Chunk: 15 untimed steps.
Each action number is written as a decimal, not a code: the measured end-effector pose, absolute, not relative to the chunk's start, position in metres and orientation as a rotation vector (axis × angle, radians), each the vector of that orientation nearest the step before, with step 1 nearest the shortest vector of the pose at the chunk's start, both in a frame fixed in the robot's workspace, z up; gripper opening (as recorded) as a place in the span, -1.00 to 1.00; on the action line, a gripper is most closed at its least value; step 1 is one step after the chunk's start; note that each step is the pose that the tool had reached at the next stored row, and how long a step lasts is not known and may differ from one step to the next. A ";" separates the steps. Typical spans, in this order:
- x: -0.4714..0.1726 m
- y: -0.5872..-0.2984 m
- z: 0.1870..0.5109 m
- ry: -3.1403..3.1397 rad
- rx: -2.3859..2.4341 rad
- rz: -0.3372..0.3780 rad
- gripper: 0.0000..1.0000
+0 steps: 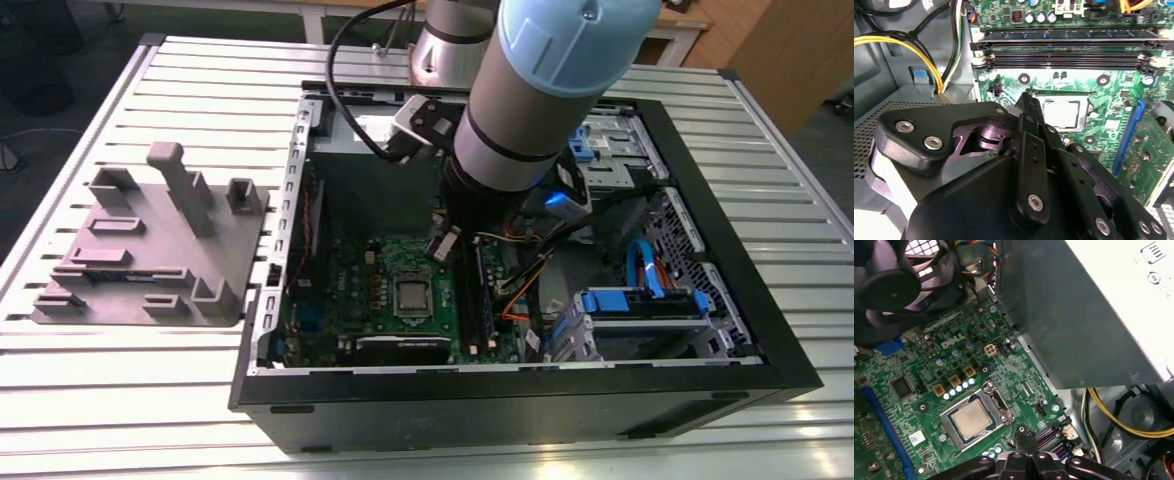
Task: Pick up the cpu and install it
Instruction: 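Install the first cpu locking lever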
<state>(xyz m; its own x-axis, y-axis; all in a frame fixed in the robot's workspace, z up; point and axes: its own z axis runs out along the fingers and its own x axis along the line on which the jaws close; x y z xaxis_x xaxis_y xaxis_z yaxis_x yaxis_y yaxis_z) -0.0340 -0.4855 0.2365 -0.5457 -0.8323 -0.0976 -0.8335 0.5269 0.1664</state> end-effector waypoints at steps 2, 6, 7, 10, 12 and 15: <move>-0.034 -0.486 0.237 2.739 -1.494 0.305 -0.80; -0.034 -0.486 0.237 2.739 -1.494 0.305 -0.80; -0.034 -0.486 0.236 2.739 -1.494 0.305 -0.80; -0.034 -0.486 0.236 2.724 -1.525 0.305 -0.80; -0.034 -0.486 0.236 2.701 -1.572 0.306 -0.80; -0.034 -0.487 0.234 2.675 -1.623 0.306 -0.80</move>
<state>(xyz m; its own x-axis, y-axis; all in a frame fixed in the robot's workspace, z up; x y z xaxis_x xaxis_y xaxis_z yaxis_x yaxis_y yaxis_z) -0.0341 -0.4868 0.2342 -0.4670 -0.8787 -0.0986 -0.8783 0.4480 0.1669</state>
